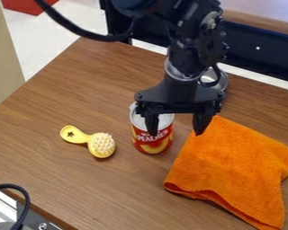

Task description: Draw a yellow comb to the right pot

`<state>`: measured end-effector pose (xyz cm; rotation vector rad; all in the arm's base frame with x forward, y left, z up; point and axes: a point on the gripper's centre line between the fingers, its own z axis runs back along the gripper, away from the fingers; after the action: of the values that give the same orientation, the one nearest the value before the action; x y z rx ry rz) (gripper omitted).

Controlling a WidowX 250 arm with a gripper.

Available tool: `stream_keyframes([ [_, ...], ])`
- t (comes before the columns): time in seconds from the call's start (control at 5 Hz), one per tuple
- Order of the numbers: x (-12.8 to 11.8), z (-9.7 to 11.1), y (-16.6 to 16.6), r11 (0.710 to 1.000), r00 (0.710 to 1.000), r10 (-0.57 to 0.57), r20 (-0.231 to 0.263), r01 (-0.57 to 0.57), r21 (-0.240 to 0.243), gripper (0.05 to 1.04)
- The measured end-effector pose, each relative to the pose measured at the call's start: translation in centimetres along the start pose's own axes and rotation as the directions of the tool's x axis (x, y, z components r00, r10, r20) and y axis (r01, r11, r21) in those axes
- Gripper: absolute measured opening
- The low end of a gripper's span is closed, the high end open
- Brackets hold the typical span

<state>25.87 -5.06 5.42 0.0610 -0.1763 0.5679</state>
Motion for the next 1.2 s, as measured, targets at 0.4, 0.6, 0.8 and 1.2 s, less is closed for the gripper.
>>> stream_keyframes([
  [0.4, -0.1, -0.2, 3.4, 0.996, 0.996, 0.085, -0.025, -0.086, -0.007, 1.000],
  [0.6, -0.3, -0.4, 6.2, 0.984, 0.983, 0.179, -0.034, -0.179, 0.024, 1.000],
  [0.8, -0.3, 0.1, 8.8, 0.961, 0.961, 0.276, 0.007, -0.276, -0.012, 1.000],
  [1.2, 1.0, -3.9, 11.5, 0.742, 0.747, 0.660, 0.079, -0.665, 0.086, 1.000],
])
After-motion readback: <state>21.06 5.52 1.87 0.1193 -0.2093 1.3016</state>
